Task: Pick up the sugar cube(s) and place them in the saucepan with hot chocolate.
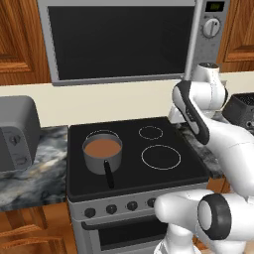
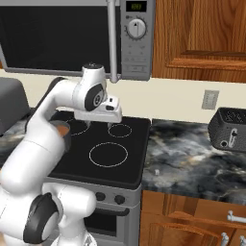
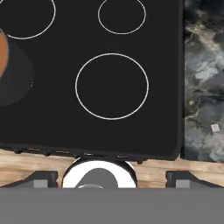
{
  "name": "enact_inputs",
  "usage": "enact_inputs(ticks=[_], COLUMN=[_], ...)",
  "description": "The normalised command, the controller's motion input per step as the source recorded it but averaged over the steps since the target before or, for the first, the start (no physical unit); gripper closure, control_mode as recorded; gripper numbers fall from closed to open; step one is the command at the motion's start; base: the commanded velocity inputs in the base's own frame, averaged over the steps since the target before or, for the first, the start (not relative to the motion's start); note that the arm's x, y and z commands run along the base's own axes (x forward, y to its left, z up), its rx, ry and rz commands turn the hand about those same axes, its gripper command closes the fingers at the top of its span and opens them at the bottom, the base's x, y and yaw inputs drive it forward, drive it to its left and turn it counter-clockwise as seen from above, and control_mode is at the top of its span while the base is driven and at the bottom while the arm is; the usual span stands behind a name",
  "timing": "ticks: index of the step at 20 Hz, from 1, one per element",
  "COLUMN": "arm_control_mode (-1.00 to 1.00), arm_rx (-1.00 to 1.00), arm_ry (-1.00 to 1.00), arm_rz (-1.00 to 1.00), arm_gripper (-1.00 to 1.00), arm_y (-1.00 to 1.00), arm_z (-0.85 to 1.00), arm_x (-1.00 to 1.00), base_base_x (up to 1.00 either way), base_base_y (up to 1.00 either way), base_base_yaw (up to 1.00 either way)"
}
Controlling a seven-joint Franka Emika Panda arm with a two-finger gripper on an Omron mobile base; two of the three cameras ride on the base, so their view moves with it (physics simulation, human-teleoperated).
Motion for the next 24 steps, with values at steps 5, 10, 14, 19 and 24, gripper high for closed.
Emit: enact_inputs(ticks=[5, 10, 14, 19, 24], arm_control_mode=[-1.00, -1.00, -1.00, -1.00, -1.00], arm_rx=[0.02, 0.07, 0.08, 0.03, 0.00], arm_ry=[0.16, 0.12, 0.13, 0.17, 0.13], arm_rz=[-0.05, -0.07, -0.08, -0.05, 0.00], arm_gripper=[-1.00, -1.00, -1.00, -1.00, -1.00], arm_y=[-1.00, -1.00, -0.99, -0.81, -0.06], arm_z=[-0.62, -0.58, -0.51, -0.43, -0.13], arm_x=[0.00, -0.02, -0.01, 0.00, 0.00], base_base_x=[0.00, 0.00, 0.00, 0.00, 0.00], base_base_y=[0.00, 0.00, 0.00, 0.00, 0.00], base_base_yaw=[0.00, 0.00, 0.00, 0.00, 0.00])
